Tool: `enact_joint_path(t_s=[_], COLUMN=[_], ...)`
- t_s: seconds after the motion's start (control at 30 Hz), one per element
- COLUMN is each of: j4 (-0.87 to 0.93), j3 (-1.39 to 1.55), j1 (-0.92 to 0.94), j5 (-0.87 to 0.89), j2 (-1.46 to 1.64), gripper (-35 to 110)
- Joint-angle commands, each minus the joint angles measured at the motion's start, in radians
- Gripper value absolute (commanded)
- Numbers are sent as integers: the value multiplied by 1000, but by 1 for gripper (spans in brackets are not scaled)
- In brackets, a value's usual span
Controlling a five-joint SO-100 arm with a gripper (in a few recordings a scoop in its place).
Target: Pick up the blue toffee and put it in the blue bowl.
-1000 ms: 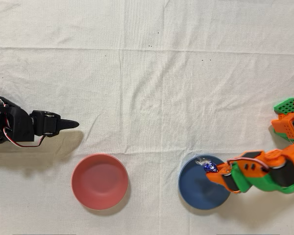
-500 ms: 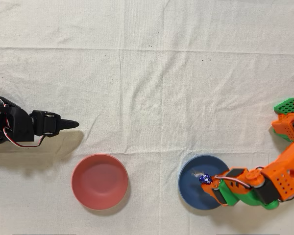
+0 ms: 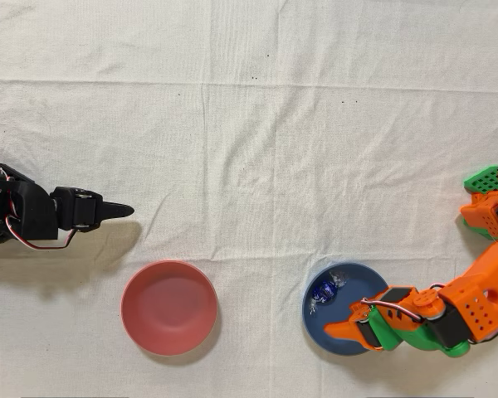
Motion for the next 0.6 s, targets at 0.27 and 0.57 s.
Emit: enact_joint_path(t_s=[0.27, 0.57], j4=[26, 87], j3=[-3, 67], j1=[-29, -8], j5=[8, 15], j2=[92, 204], gripper=[50, 39])
